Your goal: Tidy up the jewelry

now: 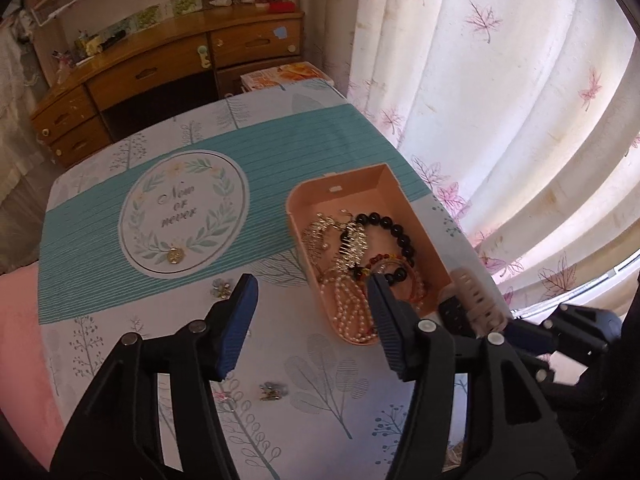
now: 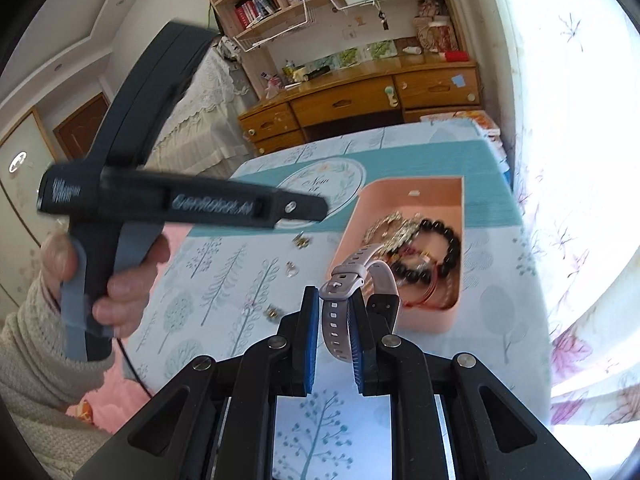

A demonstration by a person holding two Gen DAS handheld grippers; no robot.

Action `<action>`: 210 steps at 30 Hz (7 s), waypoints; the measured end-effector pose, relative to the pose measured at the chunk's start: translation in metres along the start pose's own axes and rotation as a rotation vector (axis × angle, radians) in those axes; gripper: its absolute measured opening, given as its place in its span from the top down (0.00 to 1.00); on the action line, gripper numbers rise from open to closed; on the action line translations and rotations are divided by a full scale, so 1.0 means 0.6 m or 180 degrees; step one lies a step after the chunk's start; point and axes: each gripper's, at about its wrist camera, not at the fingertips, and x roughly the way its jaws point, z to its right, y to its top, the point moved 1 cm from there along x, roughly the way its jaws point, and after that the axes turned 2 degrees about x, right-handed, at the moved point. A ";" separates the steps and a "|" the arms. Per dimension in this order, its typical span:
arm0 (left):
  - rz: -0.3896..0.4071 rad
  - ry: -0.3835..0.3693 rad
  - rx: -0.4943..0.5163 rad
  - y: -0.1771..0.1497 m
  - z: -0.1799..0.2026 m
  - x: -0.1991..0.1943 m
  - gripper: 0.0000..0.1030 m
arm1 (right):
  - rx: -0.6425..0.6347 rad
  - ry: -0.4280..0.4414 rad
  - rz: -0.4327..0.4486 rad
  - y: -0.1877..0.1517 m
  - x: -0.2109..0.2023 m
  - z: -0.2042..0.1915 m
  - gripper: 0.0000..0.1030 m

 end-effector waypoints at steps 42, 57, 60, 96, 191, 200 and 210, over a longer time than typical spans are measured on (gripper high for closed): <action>0.0335 0.0920 -0.1107 -0.101 -0.285 -0.034 0.47 | -0.0240 -0.1122 -0.0410 0.176 0.254 0.030 0.69; 0.0504 0.1092 -0.1021 -0.174 -0.248 -0.134 0.47 | -0.0467 -0.0770 -0.0068 0.129 0.109 -0.099 0.69; 0.0525 0.1075 -0.1052 -0.188 -0.250 -0.149 0.47 | -0.0560 -0.0710 -0.0067 0.118 0.099 -0.129 0.69; -0.0301 0.0540 -0.0856 -0.250 -0.224 0.032 0.47 | -0.0906 -0.0107 -0.1485 0.075 0.423 -0.190 0.78; 0.0095 -0.0078 -0.0398 -0.010 0.026 0.062 0.48 | 0.0887 0.0405 -0.0300 0.077 0.065 0.141 0.81; 0.0337 0.0198 -0.0545 -0.066 -0.002 0.013 0.48 | 0.0756 0.0173 -0.0185 0.062 0.059 0.094 0.81; 0.0695 0.0385 -0.0642 -0.117 -0.035 -0.070 0.48 | 0.0484 -0.0190 -0.0065 0.034 0.042 0.018 0.81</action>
